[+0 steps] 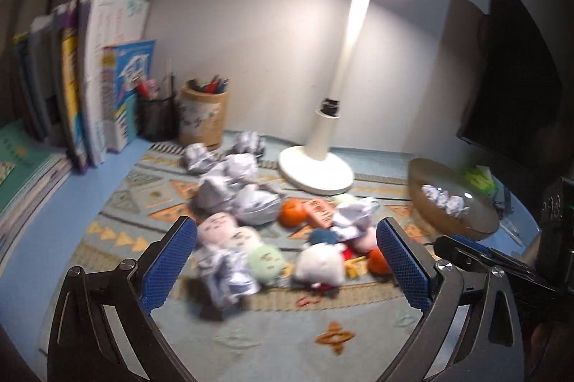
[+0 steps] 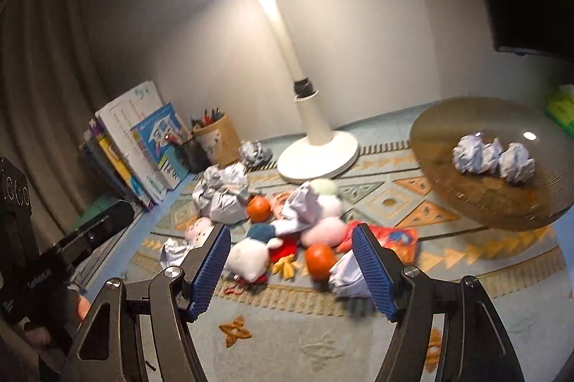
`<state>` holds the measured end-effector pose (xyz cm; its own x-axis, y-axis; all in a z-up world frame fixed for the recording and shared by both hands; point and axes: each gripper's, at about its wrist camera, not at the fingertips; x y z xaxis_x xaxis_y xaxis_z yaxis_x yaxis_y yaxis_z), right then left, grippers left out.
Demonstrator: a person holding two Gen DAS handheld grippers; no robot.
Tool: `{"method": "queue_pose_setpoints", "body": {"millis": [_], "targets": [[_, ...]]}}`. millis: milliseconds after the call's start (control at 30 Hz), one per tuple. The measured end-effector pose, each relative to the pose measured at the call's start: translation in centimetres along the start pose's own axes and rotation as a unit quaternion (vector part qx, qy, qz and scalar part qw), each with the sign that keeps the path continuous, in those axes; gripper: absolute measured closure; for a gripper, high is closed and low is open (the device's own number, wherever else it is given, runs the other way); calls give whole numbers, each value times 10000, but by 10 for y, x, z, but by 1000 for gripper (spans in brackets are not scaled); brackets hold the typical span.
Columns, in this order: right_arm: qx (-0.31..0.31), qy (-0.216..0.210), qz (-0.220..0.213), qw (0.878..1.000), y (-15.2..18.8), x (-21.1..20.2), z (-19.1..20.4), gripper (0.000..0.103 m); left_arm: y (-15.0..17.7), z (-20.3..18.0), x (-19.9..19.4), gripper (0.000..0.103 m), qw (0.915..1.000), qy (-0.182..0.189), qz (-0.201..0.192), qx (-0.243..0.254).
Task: Organize objects
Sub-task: 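Grasp a paper ball with the left tool while the right tool grasps the white plush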
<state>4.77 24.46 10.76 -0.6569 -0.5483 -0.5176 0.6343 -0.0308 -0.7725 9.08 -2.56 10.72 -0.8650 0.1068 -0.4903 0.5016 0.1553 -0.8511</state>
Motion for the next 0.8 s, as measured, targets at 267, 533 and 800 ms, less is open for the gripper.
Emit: {"method": "queue_pose_setpoints", "body": {"millis": [267, 533, 800], "targets": [[-433, -143, 535, 9975, 42, 57, 38, 34, 52, 97, 28, 4, 9918, -137, 543, -1147], [-668, 330, 985, 9923, 45, 82, 49, 34, 45, 91, 40, 4, 9892, 211, 740, -1246], [-483, 962, 1414, 9841, 26, 125, 61, 35, 35, 66, 87, 14, 9830, 40, 1456, -1118]]}}
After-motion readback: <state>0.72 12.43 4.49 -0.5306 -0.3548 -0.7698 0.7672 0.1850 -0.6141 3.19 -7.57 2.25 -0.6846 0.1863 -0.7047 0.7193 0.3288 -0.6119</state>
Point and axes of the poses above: each gripper's, at about its wrist camera, not at the fingertips, and x roughly the way its jaws point, z to its left, y to its underside, and after that the axes turned 3 degrees about x, right-handed
